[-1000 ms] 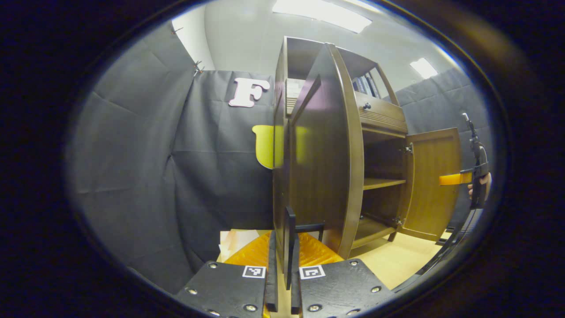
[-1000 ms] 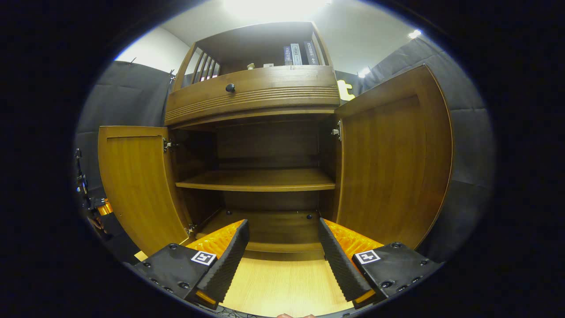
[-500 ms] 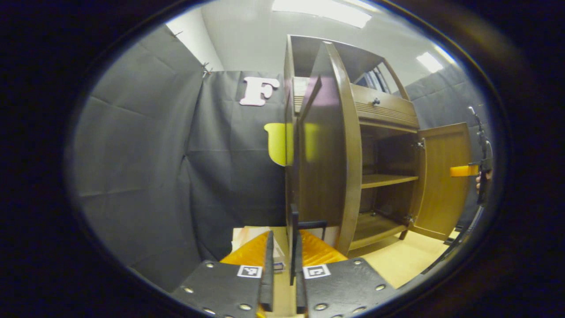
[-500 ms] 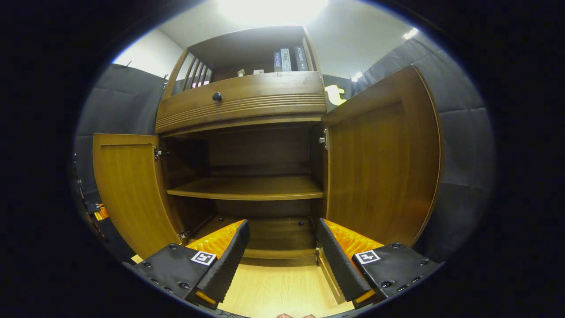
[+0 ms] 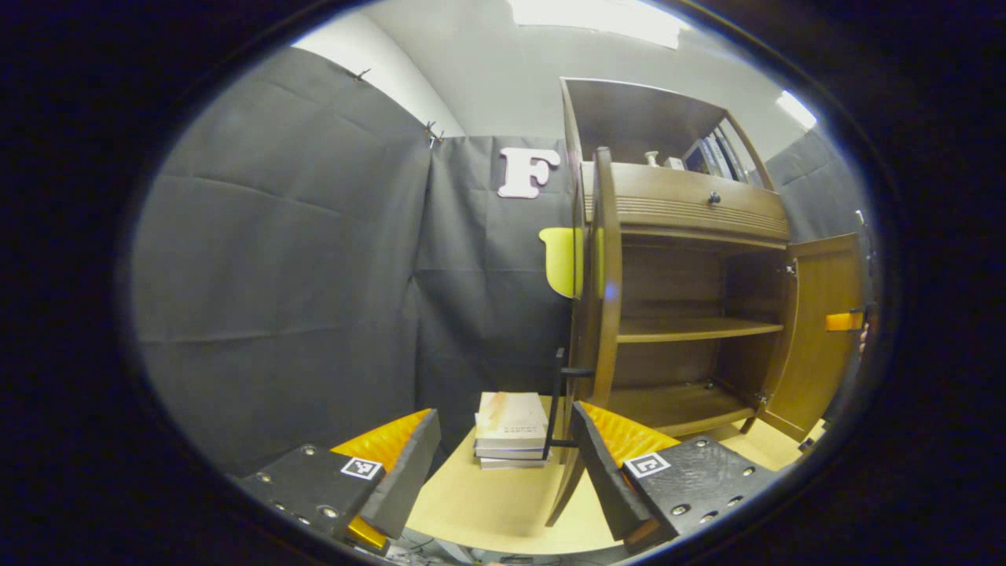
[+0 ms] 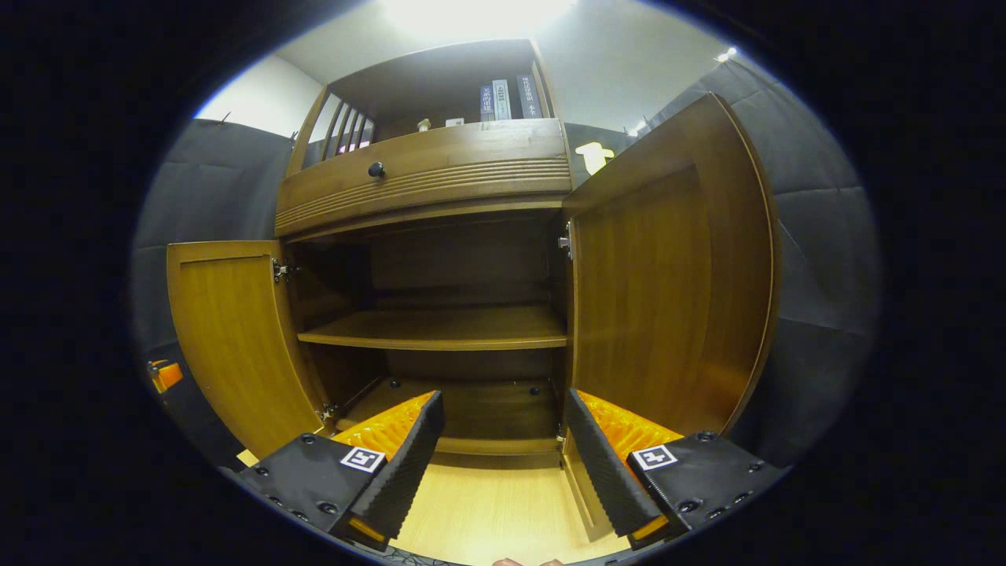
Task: Open the right door of the double-door shoe cabinet with the right hand, and open the left door with the left hand.
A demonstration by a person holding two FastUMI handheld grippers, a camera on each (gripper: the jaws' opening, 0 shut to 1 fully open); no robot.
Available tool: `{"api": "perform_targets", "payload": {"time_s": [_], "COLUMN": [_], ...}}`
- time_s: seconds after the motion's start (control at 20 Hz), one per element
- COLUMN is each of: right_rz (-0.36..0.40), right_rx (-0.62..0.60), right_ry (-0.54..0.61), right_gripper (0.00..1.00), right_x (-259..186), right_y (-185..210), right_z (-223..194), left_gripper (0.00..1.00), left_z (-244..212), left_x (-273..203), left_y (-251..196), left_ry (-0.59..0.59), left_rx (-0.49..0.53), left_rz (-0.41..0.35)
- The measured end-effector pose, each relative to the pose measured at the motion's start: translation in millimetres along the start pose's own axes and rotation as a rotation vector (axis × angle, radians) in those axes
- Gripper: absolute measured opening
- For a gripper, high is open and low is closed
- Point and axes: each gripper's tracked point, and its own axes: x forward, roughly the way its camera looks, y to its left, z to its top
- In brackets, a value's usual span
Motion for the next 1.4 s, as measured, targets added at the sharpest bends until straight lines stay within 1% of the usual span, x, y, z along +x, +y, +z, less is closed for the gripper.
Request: {"api": "perform_targets", "payload": {"time_s": [0.05,0.1,0.2,0.3,0.35,0.4,0.45,0.5,0.55,0.65,0.7,0.75,0.85,1.0,1.05,1.2,1.35,1.4], "right_rz": [-0.012,-0.017,-0.03,-0.039,-0.033,-0.036,-0.033,-0.034,-0.035,-0.037,-0.034,-0.034,-0.03,-0.043,-0.052,-0.08,-0.071,-0.076], "right_rx": [-0.009,-0.016,-0.025,-0.038,-0.042,-0.044,-0.045,-0.046,-0.05,-0.064,-0.074,-0.081,-0.081,-0.048,-0.038,-0.025,-0.027,-0.032], "right_ry": [-0.003,-0.009,-0.024,-0.021,-0.017,-0.013,-0.011,-0.014,-0.021,-0.04,-0.048,-0.052,-0.058,-0.057,-0.062,-0.064,-0.071,-0.074], "right_gripper": [1.0,0.98,0.98,0.98,0.94,0.94,0.94,0.98,0.93,0.94,0.94,0.94,0.94,0.94,1.0,0.94,0.94,0.96], "right_x": [-0.7,-2.5,-5.5,-9.9,-13.3,-17.5,-21.9,-25.6,-29.3,-35.1,-36.4,-38.1,-41.5,-45.1,-45.5,-43.4,-42.7,-42.0], "right_y": [-4.0,-5.5,-9.2,-12.2,-11.0,-12.3,-12.6,-12.5,-13.1,-13.9,-13.8,-13.7,-11.7,-8.1,-6.8,-2.7,10.2,12.4], "right_z": [2.2,4.3,9.3,10.9,11.9,12.5,13.4,15.5,17.7,21.9,22.5,23.8,24.8,22.7,23.4,22.0,22.1,21.4], "left_gripper": [0.96,0.96,0.96,0.96,0.96,0.96,0.96,0.96,0.96,0.96,0.96,0.96,0.96,0.96,0.96,0.96,0.96,0.96], "left_z": [7.7,13.1,36.3,51.4,55.8,57.4,57.9,59.3,62.4,61.3,59.0,56.7,56.8,55.5,54.3,54.8,50.8,48.2], "left_x": [-8.6,-15.9,-30.3,-33.2,-31.2,-29.4,-26.9,-23.6,-20.8,-14.6,-12.2,-8.6,1.5,15.1,20.2,30.8,45.9,49.2], "left_y": [-5.2,-12.8,-24.5,-39.2,-44.1,-52.8,-60.3,-65.5,-71.5,-84.5,-92.1,-100.8,-125.2,-154.3,-158.3,-160.2,-158.1,-155.1], "left_ry": [-0.007,-0.017,-0.044,-0.049,-0.048,-0.041,-0.035,-0.034,-0.035,-0.029,-0.026,-0.022,-0.028,-0.026,-0.017,-0.023,-0.025,-0.02], "left_rx": [0.003,-0.001,-0.025,-0.067,-0.09,-0.11,-0.109,-0.088,-0.046,0.028,0.04,0.031,0.004,-0.002,-0.006,-0.024,-0.031,-0.037], "left_rz": [0.018,0.031,0.056,0.066,0.074,0.073,0.064,0.054,0.037,0.013,0.003,-0.013,-0.071,-0.154,-0.161,-0.152,-0.122,-0.101]}}
